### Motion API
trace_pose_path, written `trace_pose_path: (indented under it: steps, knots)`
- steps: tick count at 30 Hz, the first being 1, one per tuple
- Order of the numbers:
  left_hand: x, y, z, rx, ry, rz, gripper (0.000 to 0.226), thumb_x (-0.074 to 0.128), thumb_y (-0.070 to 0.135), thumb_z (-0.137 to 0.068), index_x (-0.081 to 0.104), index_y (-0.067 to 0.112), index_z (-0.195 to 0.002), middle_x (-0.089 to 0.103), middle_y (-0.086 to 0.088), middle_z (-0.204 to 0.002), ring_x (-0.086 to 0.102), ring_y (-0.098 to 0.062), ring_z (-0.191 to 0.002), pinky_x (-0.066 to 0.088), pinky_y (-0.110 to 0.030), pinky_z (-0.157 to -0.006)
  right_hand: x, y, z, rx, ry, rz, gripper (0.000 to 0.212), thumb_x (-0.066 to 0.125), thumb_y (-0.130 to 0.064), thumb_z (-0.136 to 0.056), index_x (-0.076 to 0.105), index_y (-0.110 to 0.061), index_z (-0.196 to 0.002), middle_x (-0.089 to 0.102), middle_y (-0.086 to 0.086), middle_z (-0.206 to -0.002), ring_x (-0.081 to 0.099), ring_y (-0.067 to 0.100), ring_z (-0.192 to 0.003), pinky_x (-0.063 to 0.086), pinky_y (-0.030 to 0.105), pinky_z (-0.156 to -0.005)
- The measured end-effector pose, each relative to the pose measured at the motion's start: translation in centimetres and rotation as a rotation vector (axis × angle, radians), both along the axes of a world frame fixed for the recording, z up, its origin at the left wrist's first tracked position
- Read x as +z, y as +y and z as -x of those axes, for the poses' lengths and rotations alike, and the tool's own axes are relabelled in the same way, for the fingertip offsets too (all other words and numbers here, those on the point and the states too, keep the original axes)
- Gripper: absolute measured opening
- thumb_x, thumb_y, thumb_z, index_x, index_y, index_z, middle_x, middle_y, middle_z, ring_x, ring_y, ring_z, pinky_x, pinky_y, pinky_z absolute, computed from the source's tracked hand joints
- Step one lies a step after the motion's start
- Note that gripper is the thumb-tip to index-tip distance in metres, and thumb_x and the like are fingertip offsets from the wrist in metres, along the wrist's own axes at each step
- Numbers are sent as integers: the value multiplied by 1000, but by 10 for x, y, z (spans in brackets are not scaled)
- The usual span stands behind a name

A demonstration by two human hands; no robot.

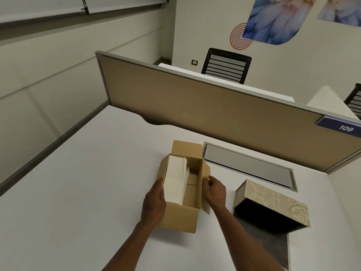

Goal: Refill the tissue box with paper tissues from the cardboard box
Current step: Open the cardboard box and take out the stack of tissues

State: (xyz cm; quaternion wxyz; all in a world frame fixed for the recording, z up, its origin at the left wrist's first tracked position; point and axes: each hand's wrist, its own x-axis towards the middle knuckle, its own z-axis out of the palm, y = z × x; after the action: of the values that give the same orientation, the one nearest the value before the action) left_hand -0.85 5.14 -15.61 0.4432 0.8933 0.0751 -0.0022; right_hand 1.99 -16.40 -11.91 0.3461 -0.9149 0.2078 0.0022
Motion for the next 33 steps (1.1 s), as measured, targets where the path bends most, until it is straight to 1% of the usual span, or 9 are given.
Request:
trace_pose_path:
  steps: [2,5,8,10,12,15,19,25,33]
  knots:
    - [0,0,0,5,-6,-1,46,38,31,-107,41,19,-151,50,-4,-152,51,-27,-138,43,-38,-111,2,0,5,-5,8,86,50,52,-43,-102,57,-10,-139,63,12,-139,62,31,-123,50,43,-104]
    - [0,-1,1,13,-9,0,47,38,31,-106,42,18,-151,51,-5,-152,51,-28,-138,43,-39,-111,7,7,13,42,-73,167,65,62,-43,-95,45,-10,-149,46,9,-155,46,30,-141,42,43,-114]
    - [0,-2,1,16,-11,-9,47,40,31,-105,43,17,-150,51,-5,-152,51,-28,-138,43,-39,-111,14,26,18,121,-221,202,60,65,-39,-92,50,-14,-145,54,7,-144,54,26,-130,48,38,-105]
    - [-1,-3,1,22,-12,-22,48,41,32,-105,44,18,-150,51,-4,-152,52,-28,-137,43,-40,-111,17,46,18,138,-209,106,58,67,-43,-92,53,-17,-141,63,2,-129,63,21,-114,50,26,-92]
    - [-1,-2,1,24,-14,-41,48,42,32,-104,43,18,-150,51,-4,-152,52,-28,-137,43,-40,-111,17,63,11,71,-15,-168,64,70,-52,-87,53,-15,-137,66,2,-124,66,23,-109,54,22,-84]
    - [-3,-2,0,23,-13,-56,47,43,30,-105,42,18,-151,51,-5,-152,53,-28,-137,43,-37,-111,19,76,-6,-49,397,-575,92,71,-63,-82,39,-9,-149,52,11,-146,58,32,-126,54,41,-97]
    - [-3,-2,1,10,-28,-47,47,42,29,-106,42,17,-151,50,-4,-153,52,-26,-138,42,-33,-111,7,78,-20,-81,431,-591,99,78,-59,-79,34,-8,-151,45,12,-153,49,34,-136,48,42,-101]
    - [-4,-1,0,4,-20,-36,48,43,30,-105,41,17,-151,49,-4,-153,51,-25,-139,41,-34,-113,-6,78,-31,-129,356,-611,81,84,-48,-78,48,-6,-137,59,14,-137,58,33,-125,52,45,-106]
    - [-5,-2,1,10,-28,-29,48,46,27,-104,44,15,-150,51,-4,-152,52,-25,-138,41,-32,-111,-8,76,-41,-198,352,-748,78,92,-34,-72,52,-4,-131,63,16,-129,63,33,-116,55,45,-100]
